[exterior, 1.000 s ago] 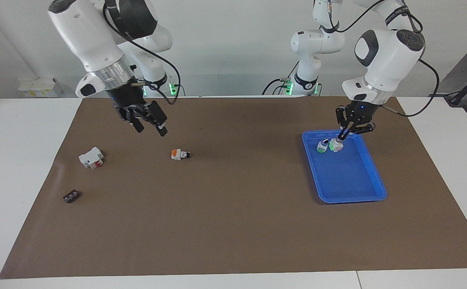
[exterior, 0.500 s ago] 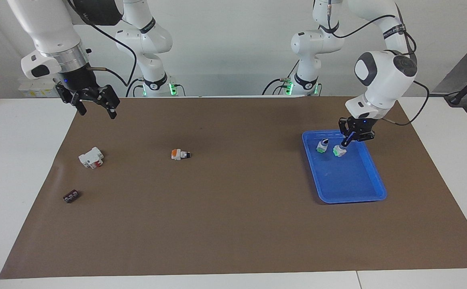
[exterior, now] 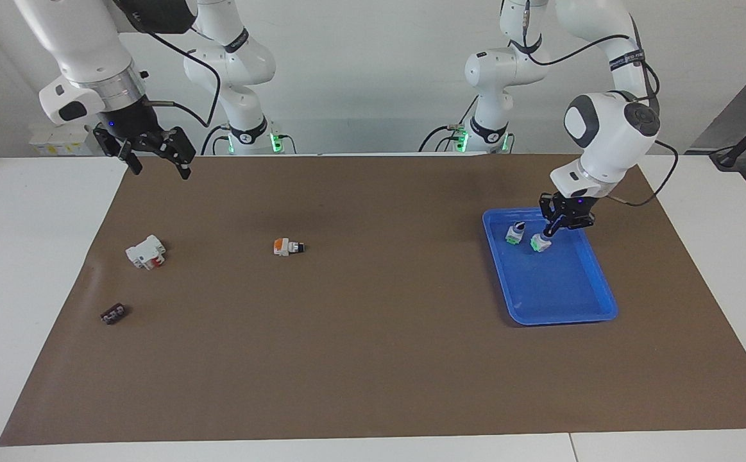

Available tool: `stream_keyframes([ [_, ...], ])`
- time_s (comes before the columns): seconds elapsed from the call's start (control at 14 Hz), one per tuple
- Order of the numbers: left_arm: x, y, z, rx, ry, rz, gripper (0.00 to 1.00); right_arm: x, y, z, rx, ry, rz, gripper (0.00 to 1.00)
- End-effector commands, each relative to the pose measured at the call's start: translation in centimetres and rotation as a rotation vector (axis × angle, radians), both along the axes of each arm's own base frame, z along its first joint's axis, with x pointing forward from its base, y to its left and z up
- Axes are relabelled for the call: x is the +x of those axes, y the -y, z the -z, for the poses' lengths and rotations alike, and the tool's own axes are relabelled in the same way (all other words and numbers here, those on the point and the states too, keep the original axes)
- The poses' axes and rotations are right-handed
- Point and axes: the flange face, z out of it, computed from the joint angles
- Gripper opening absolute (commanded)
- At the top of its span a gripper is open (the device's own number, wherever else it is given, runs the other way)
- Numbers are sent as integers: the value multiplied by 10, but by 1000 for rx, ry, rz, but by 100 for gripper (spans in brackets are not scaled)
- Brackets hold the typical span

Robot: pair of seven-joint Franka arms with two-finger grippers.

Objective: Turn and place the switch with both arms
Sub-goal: 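Carry the switch into the blue tray with the left gripper while the right gripper withdraws, then open the left gripper to set the switch in the tray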

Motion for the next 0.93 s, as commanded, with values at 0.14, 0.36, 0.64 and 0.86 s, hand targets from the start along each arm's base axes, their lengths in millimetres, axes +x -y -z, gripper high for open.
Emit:
stream_keyframes([
  [0.14, -6, -1, -2, 22, 20, -27, 69, -5, 5, -6, -32, 9, -24, 100],
  [0.36, 0, -2, -12, 19, 29, -69, 100, -6, 5, -5, -30, 6, -23, 100],
  [0.64, -12, -1, -44, 21, 21, -287, 100, -7, 7, -3, -22, 0, -14, 100],
  [0.86, -2, 7, -90, 13, 25, -424, 100, -7, 6, -4, -20, 2, -12, 100],
])
